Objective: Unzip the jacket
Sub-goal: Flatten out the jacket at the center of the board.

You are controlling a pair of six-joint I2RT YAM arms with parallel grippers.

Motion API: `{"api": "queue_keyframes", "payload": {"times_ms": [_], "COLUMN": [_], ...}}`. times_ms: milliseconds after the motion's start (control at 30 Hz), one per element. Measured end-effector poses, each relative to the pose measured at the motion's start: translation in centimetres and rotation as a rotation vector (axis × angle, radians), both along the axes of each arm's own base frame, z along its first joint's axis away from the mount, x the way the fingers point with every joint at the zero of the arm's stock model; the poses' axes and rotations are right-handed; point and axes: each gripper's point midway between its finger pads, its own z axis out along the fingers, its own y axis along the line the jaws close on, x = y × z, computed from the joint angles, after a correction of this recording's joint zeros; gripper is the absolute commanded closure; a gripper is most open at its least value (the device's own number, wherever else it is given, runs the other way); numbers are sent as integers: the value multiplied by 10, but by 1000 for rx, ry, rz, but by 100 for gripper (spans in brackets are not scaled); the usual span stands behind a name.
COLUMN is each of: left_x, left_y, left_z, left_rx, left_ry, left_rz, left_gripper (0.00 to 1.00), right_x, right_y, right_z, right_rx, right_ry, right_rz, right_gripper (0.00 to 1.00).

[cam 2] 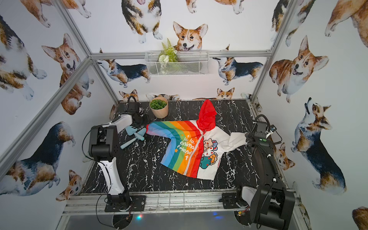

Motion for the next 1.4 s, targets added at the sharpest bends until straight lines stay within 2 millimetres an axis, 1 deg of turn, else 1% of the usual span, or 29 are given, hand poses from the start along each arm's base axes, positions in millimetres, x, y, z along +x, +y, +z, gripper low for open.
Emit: {"api": "queue_keyframes", "payload": {"times_ms": [100,233,300,400,567,700,833,933,1067,1167,1267,1400], "left_x": [-5,-20,-26,-29,-37,-40,-40,-35,-27,-21,-19,-19], "left_y": [-3,-11,-17,-24,-24,-24,-24,-22,-21,-19,-17,-12], "left_z": [-5,-13,-11,-6,-13,-16,-18,-19,-19,-21,-23,-25], "left_rx": [-14,-27,-39,-51,-56,-52,-51,-41,-32,-15,-1,25], "left_ry": [22,56,62,55,87,100,105,108,103,105,112,121], "left_rz": [-9,-28,-43,-60,-54,-53,-53,-48,-48,-45,-41,-34], "left_gripper": [42,41,41,40,36,36,41,44,43,38,37,41], "right_x": [1,2,3,3,3,4,4,5,6,6,7,6], "right_y": [0,3,3,5,7,8,9,11,12,13,15,15], "right_z": [0,0,-1,-2,-3,-4,-3,-3,-4,-4,-5,-7], "right_rx": [7,17,21,28,35,38,43,51,54,58,68,69], "right_ry": [-5,-8,-9,-10,-15,-20,-25,-32,-35,-38,-40,-37], "right_rz": [4,13,16,23,31,35,40,49,53,58,66,67], "right_gripper": [100,100,100,100,100,100,100,100,100,100,100,100]}}
